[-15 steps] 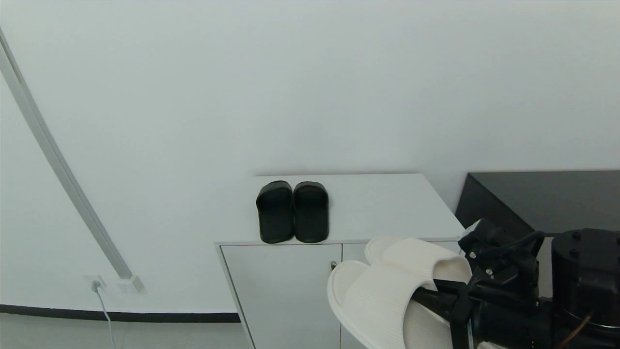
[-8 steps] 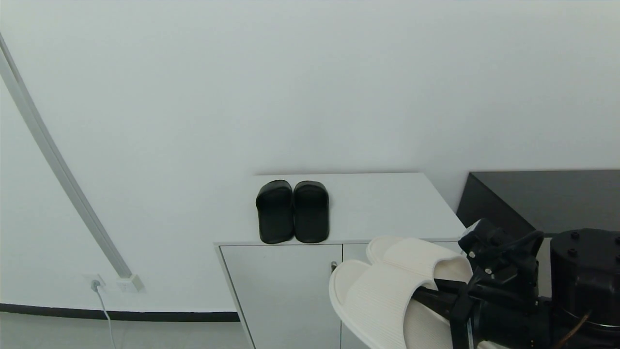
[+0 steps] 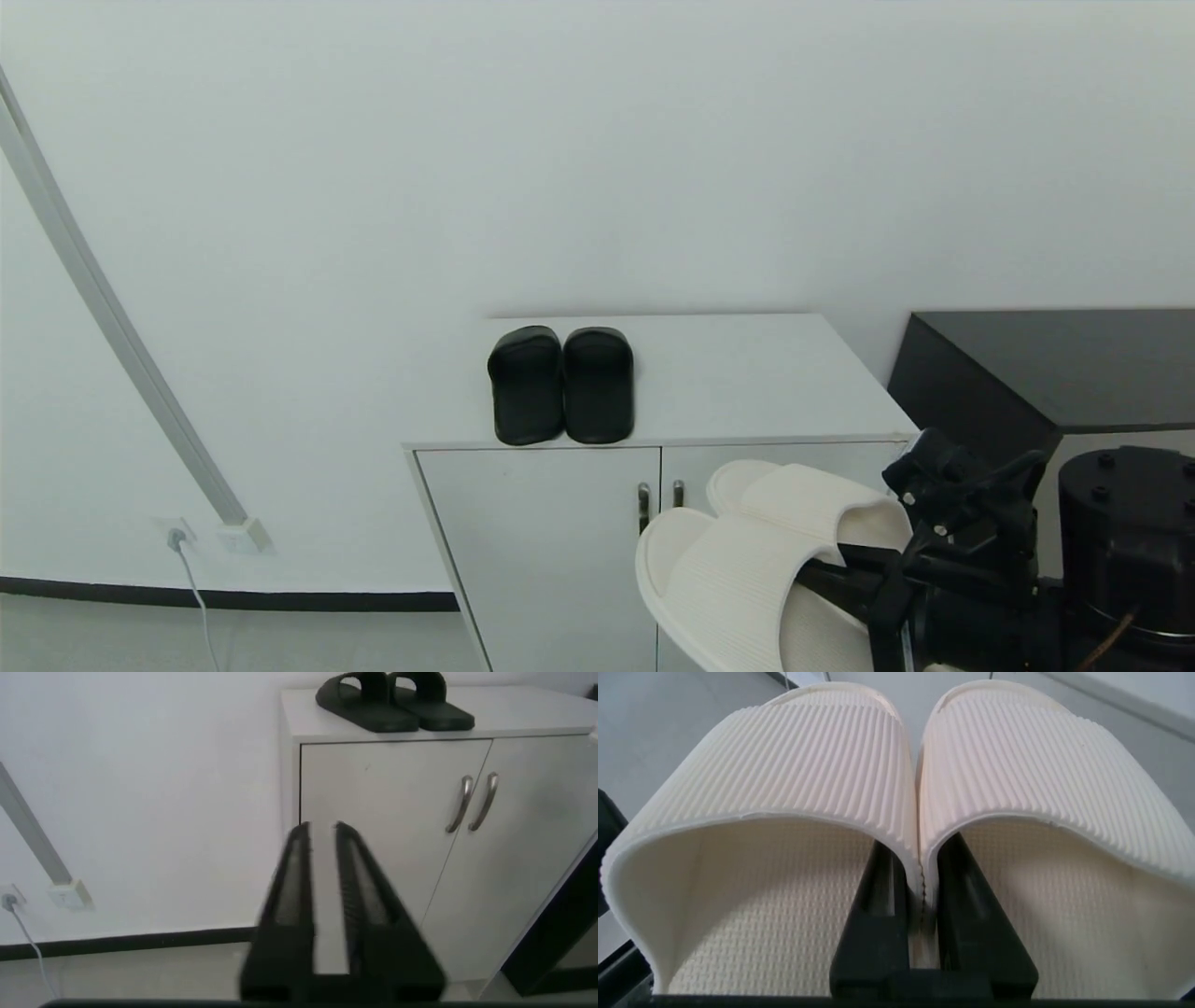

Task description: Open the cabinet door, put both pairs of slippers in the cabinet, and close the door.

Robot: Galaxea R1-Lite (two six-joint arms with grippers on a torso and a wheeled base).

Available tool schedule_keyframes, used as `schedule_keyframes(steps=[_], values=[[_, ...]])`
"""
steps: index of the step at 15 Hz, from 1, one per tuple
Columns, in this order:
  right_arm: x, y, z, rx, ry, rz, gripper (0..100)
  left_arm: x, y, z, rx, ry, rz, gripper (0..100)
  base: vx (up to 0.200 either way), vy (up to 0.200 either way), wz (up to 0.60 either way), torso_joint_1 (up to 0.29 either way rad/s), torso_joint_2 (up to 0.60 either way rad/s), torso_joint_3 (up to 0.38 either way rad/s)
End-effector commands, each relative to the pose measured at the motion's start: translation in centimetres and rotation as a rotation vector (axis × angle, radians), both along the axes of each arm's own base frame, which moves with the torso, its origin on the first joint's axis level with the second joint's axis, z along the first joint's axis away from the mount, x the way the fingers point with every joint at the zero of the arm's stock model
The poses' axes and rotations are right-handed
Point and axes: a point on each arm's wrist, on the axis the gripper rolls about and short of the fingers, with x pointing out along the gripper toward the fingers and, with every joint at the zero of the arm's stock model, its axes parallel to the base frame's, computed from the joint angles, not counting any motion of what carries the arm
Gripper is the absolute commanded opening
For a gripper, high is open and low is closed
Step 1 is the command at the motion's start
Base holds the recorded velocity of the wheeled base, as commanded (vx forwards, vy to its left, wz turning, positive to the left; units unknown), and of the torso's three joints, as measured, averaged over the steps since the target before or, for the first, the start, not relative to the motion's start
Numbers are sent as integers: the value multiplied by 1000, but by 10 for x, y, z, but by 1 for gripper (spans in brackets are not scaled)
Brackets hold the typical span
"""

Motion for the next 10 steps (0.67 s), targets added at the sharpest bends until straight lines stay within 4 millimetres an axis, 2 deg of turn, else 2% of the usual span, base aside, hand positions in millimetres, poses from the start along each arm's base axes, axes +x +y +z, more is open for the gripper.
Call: schedule_keyframes(steps=[1,10], values=[[0,0,-1,-2,2,1,0,0,0,0,-1,1,1,100,0,0,0,-227,549,315],[-1,1,-4,-14,13,3,0,0,0,0,-1,1,1,100,0,0,0,-211,537,322]])
